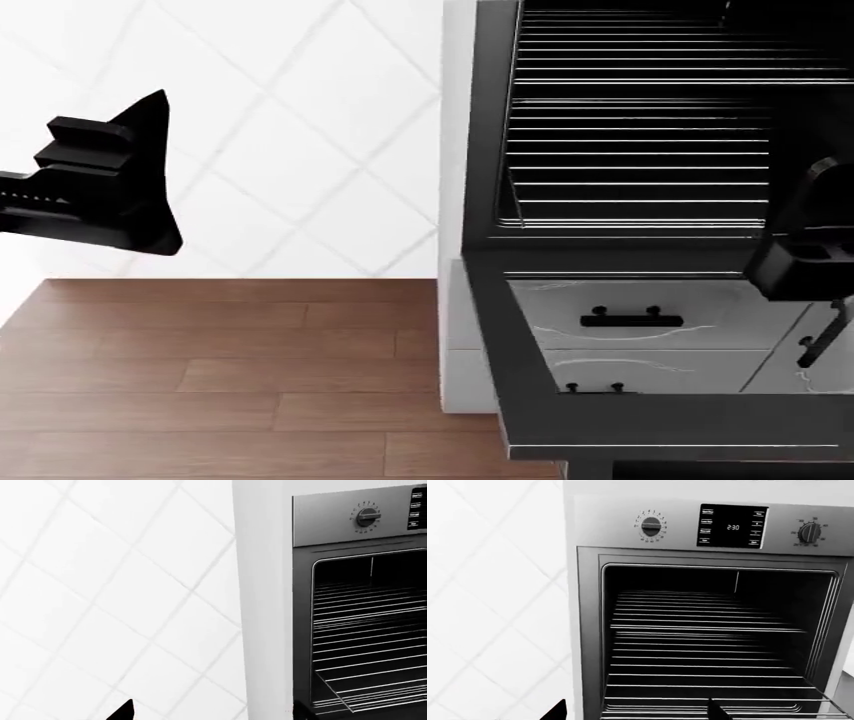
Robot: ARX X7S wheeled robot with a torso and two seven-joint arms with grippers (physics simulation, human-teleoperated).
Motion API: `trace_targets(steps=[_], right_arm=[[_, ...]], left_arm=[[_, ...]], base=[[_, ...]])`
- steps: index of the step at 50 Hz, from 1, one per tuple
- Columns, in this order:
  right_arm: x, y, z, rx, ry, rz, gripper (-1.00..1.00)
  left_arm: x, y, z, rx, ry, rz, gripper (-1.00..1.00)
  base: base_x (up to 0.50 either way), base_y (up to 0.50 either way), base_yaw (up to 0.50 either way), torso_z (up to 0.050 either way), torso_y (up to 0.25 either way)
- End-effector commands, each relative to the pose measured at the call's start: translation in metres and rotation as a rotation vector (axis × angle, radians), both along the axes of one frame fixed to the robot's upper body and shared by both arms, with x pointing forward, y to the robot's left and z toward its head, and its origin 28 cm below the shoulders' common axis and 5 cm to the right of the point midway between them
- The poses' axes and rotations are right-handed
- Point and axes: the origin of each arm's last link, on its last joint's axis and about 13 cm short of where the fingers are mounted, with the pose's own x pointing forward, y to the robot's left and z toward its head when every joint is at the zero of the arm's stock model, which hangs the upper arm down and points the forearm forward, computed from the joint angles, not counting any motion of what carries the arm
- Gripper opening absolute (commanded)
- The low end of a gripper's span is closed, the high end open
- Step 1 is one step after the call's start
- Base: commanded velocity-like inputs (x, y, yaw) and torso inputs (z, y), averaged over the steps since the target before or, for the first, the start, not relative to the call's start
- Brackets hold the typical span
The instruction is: Fully slide the bottom oven rack out.
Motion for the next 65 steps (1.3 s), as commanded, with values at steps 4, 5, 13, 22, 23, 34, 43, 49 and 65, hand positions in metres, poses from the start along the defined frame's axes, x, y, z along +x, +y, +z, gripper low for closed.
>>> trace_targets(steps=[4, 5, 13, 22, 23, 34, 43, 49, 65], right_arm=[[0.0001, -0.0021, -0.0046, 0.041, 0.021, 0.005, 1.00], [0.0002, -0.0020, -0.0048, 0.041, 0.021, 0.007, 1.00], [0.0010, -0.0019, -0.0049, 0.038, 0.022, 0.008, 1.00], [-0.0001, -0.0027, -0.0037, 0.051, 0.019, 0.005, 1.00], [0.0001, -0.0027, -0.0040, 0.052, 0.019, 0.005, 1.00], [-0.0012, -0.0039, -0.0035, 0.052, 0.022, 0.004, 1.00], [-0.0006, -0.0032, -0.0048, 0.051, 0.027, 0.006, 1.00], [0.0000, -0.0038, -0.0068, 0.052, 0.034, 0.007, 1.00], [-0.0001, -0.0044, -0.0077, 0.054, 0.036, 0.012, 1.00]], left_arm=[[-0.0003, 0.0018, -0.0008, -0.017, 0.002, 0.008, 1.00], [-0.0001, 0.0017, -0.0010, -0.019, 0.004, 0.006, 1.00], [0.0012, -0.0004, -0.0008, -0.015, 0.001, 0.001, 1.00], [0.0006, -0.0005, -0.0020, -0.020, 0.003, 0.005, 1.00], [0.0007, -0.0004, -0.0018, -0.021, 0.003, 0.007, 1.00], [-0.0006, 0.0008, -0.0022, 0.002, 0.003, 0.022, 1.00], [-0.0012, 0.0029, -0.0043, -0.003, 0.009, 0.027, 1.00], [-0.0010, 0.0032, -0.0042, -0.008, 0.012, 0.027, 1.00], [-0.0013, -0.0001, 0.0005, 0.000, 0.005, 0.019, 1.00]], base=[[0.00, -0.50, 0.00, 0.000, 0.000], [0.00, -0.50, 0.00, 0.000, 0.000], [0.00, -0.50, 0.00, 0.000, 0.000], [0.05, -0.49, 0.00, 0.000, 0.000], [0.15, -0.49, 0.00, 0.000, 0.000], [0.20, -0.49, 0.00, 0.000, 0.000], [0.26, -0.42, 0.00, 0.000, 0.000], [0.25, -0.40, 0.00, 0.000, 0.000], [0.18, -0.37, 0.00, 0.000, 0.000]])
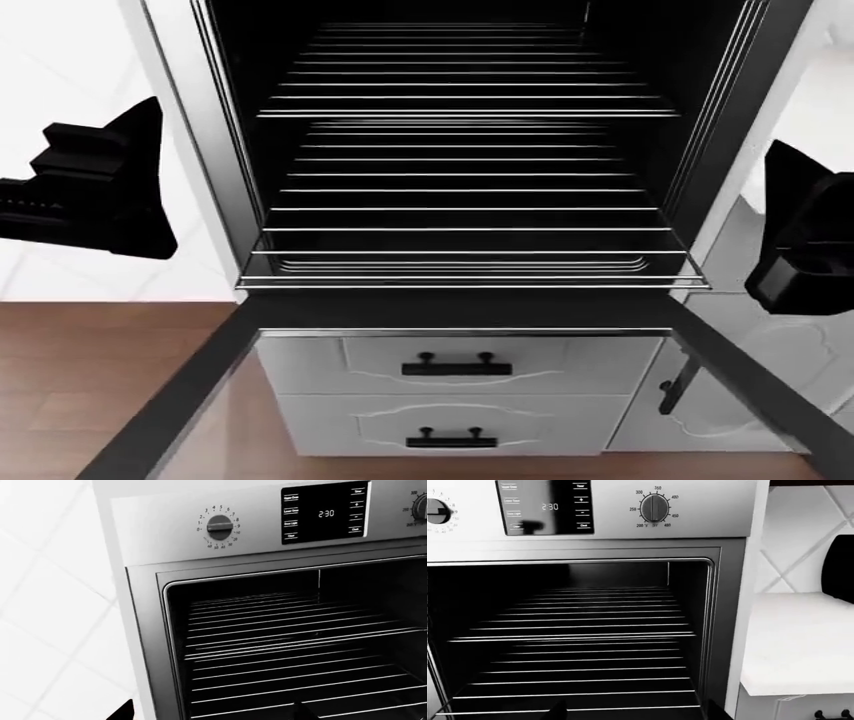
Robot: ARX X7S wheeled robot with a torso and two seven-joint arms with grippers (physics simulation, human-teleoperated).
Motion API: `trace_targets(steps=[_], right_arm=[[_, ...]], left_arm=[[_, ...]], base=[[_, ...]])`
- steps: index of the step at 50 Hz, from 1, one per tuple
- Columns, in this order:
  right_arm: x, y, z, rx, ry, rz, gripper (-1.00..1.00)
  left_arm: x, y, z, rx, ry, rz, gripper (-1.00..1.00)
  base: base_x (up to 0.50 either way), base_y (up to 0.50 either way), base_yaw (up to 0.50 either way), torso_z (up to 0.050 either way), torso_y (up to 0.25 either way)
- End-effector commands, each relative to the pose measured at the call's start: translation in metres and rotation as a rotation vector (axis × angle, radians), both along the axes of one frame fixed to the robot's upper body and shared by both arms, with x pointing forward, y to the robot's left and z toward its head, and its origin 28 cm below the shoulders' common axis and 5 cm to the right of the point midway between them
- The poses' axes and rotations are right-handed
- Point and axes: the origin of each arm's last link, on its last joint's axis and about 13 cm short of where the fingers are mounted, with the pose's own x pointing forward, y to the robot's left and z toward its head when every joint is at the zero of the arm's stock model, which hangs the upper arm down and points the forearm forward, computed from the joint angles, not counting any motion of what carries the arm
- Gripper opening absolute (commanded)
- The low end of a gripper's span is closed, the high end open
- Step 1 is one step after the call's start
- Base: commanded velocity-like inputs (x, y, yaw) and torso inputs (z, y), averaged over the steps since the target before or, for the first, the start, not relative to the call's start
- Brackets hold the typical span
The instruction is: Fully slide the bottom oven rack out.
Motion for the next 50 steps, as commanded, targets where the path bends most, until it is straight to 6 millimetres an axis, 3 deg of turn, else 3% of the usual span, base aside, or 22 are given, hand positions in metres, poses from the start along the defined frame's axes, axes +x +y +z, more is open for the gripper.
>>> trace_targets(steps=[1, 29, 42, 50], right_arm=[[0.000, 0.000, 0.000, 0.000, 0.003, 0.004, 1.00], [0.004, 0.003, 0.003, -0.018, 0.029, 0.006, 1.00], [-0.001, 0.003, 0.046, -0.095, 0.020, 0.030, 1.00], [-0.003, 0.002, 0.063, -0.096, 0.041, 0.045, 1.00]], left_arm=[[0.000, -0.001, 0.003, 0.003, -0.004, -0.002, 1.00], [0.002, 0.000, 0.004, -0.016, 0.040, -0.002, 1.00], [0.000, 0.004, 0.036, -0.181, 0.193, -0.110, 1.00], [-0.014, 0.004, 0.060, -0.149, 0.197, -0.101, 1.00]], base=[[0.14, -0.06, 0.00, 0.000, 0.000], [0.13, 0.00, 0.00, 0.000, 0.001], [0.00, 0.00, 0.00, 0.000, -0.067], [0.00, 0.00, 0.00, 0.000, -0.150]])
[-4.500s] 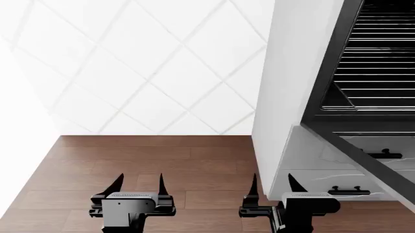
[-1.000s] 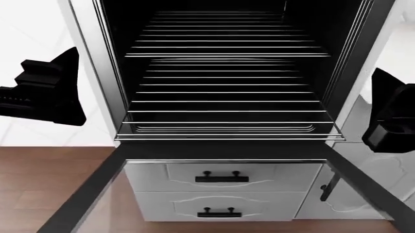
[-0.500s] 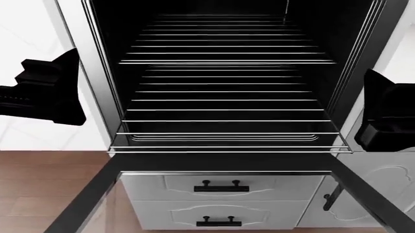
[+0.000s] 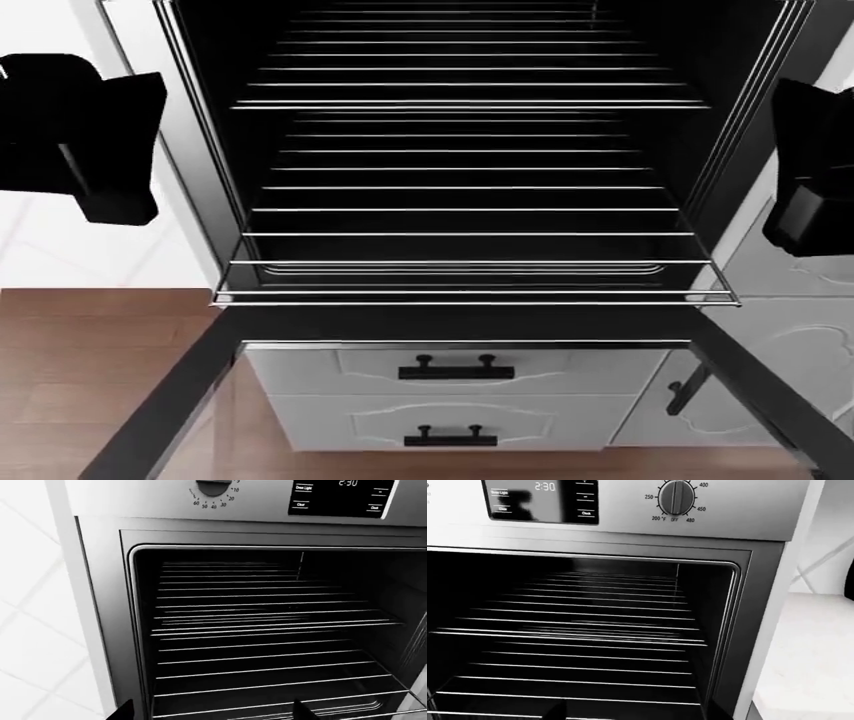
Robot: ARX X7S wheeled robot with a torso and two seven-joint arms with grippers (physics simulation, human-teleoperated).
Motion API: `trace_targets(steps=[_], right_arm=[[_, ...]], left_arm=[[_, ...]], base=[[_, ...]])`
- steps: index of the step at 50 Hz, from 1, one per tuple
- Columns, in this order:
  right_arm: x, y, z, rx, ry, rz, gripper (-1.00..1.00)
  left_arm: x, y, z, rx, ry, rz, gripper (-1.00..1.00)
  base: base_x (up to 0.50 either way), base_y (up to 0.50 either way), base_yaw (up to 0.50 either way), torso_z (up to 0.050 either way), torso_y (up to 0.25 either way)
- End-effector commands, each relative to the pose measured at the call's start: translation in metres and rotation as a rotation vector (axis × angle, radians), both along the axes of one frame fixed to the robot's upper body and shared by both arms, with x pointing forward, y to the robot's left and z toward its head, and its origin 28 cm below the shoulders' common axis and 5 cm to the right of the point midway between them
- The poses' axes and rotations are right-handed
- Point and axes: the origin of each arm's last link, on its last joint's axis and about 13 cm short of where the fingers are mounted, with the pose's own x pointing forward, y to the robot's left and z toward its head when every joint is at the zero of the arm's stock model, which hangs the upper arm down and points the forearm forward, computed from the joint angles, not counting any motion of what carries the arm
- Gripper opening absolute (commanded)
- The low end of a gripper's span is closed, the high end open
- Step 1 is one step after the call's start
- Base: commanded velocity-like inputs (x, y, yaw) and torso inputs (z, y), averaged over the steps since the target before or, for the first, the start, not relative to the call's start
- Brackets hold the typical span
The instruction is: Fully slide the bottom oven rack out.
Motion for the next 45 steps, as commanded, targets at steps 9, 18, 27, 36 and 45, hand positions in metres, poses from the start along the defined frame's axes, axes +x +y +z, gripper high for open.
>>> trace_targets(steps=[9, 18, 27, 36, 45], right_arm=[[-0.009, -0.001, 0.036, -0.033, 0.012, 0.008, 1.00], [-0.009, -0.002, 0.044, -0.027, 0.022, 0.009, 1.00], [-0.006, -0.002, 0.047, -0.038, 0.044, -0.002, 1.00], [-0.006, -0.002, 0.045, -0.036, 0.068, -0.004, 1.00], [0.000, -0.002, 0.036, -0.014, 0.092, 0.008, 1.00]], left_arm=[[-0.015, 0.003, 0.031, -0.023, 0.045, -0.032, 1.00], [-0.010, 0.002, 0.035, -0.016, 0.053, -0.032, 1.00], [-0.002, 0.002, 0.037, 0.006, 0.071, -0.030, 1.00], [-0.002, 0.003, 0.034, 0.003, 0.088, -0.033, 1.00], [0.000, 0.001, 0.030, -0.005, 0.095, -0.042, 1.00]], base=[[0.00, 0.00, 0.00, 0.000, -0.156], [0.00, 0.00, 0.00, 0.000, -0.214], [0.00, 0.00, 0.00, 0.000, -0.218], [0.00, 0.00, 0.00, 0.000, -0.217], [0.00, 0.00, 0.00, 0.000, -0.217]])
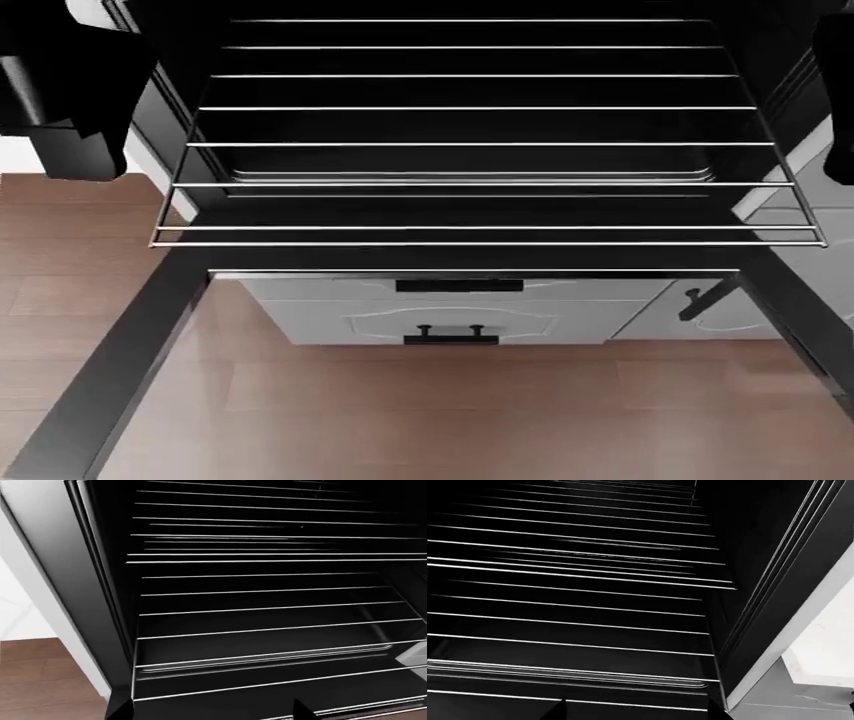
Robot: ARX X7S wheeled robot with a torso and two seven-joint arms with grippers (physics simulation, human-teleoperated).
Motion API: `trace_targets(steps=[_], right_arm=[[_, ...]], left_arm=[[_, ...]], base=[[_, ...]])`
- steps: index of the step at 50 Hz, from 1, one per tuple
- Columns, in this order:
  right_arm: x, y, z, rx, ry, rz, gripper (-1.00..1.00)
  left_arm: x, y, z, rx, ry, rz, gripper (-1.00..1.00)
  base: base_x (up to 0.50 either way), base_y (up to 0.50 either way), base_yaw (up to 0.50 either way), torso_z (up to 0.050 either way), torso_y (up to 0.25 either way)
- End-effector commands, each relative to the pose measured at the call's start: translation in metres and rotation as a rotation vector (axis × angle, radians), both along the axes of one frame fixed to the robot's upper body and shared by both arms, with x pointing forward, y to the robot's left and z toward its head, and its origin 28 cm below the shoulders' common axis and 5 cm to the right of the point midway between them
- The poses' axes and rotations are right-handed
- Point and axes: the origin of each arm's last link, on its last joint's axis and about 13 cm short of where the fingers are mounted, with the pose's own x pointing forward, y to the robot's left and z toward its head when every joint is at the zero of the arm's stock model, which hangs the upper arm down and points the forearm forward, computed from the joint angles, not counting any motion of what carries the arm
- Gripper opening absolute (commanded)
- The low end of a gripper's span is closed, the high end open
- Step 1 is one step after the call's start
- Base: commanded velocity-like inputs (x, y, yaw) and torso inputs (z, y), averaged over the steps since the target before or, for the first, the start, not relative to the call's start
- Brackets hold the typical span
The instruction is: Fully slide the bottom oven rack out.
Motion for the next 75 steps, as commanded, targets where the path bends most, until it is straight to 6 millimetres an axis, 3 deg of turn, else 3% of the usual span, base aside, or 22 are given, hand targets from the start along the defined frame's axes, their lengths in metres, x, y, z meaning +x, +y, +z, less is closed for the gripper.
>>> trace_targets(steps=[1, 17, 33, 51, 75], right_arm=[[0.006, -0.001, -0.008, 0.020, 0.029, 0.005, 1.00], [0.016, 0.002, -0.016, 0.042, 0.080, 0.014, 1.00], [0.061, 0.002, -0.038, 0.052, 0.199, -0.004, 1.00], [0.080, 0.007, -0.050, 0.065, 0.223, -0.004, 1.00], [0.105, 0.010, -0.066, 0.053, 0.246, -0.003, 1.00]], left_arm=[[0.003, -0.002, -0.003, -0.004, 0.015, -0.008, 1.00], [0.013, -0.006, -0.005, -0.010, 0.030, -0.019, 1.00], [0.065, -0.019, -0.041, -0.072, 0.111, -0.024, 1.00], [0.083, -0.027, -0.059, -0.028, 0.165, -0.021, 1.00], [0.108, -0.044, -0.063, 0.020, 0.153, -0.037, 1.00]], base=[[0.00, 0.00, 0.00, 0.000, -0.217], [0.00, 0.00, 0.00, 0.000, -0.191], [0.00, 0.00, 0.00, 0.000, 0.000], [0.00, 0.00, 0.00, 0.000, 0.000], [0.00, 0.00, 0.00, 0.000, 0.000]])
